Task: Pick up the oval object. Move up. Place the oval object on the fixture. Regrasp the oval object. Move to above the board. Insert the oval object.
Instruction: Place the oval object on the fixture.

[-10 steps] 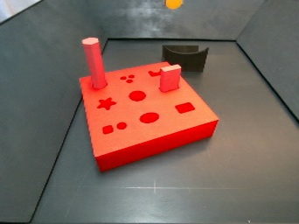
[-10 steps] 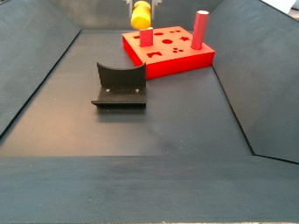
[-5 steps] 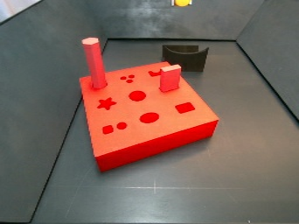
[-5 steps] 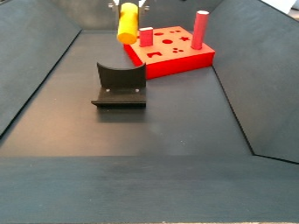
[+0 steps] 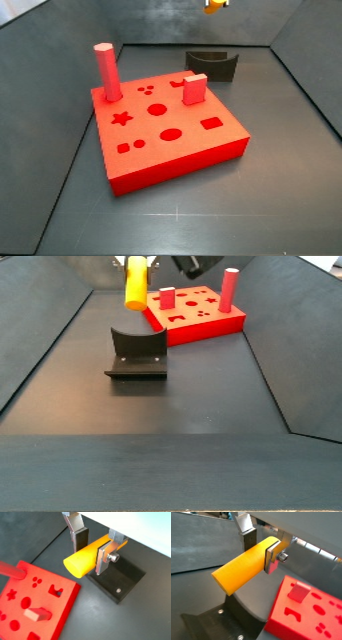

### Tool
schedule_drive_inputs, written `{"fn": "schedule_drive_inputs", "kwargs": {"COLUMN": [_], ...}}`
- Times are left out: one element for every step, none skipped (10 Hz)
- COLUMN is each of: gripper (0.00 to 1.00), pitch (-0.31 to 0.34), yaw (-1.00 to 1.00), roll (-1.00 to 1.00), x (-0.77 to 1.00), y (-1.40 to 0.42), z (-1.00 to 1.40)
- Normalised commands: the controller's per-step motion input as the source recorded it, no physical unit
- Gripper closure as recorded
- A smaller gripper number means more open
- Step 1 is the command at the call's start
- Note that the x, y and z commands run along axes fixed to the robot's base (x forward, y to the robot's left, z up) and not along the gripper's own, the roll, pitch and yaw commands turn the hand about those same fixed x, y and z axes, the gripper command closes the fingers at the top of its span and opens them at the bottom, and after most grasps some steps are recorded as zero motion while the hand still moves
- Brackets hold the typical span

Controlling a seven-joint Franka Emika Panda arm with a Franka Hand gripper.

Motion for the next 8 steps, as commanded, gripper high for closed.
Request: {"fn": "schedule_drive_inputs", "kwargs": {"gripper": [1.00,1.00,1.00,1.00,1.00,1.00,1.00,1.00], "pitch": [0.079,0.057,0.046,0.199,0.190,0.210,0.204,0.168], "yaw": [-0.13,-0.13,-0.12,-0.09,-0.10,-0.13,-0.17,-0.20], "roll": [-0.64,-0.47,-0.30,-1.00,-1.00,-1.00,-0.88,-0.72], "x": [0.07,0.07,0.07,0.13,0.13,0.15,0.17,0.18], "y": [0.05,0.05,0.05,0.13,0.14,0.14,0.14,0.14], "z": [-0.02,-0.02,-0.02,-1.00,-1.00,-1.00,-1.00,-1.00]}}
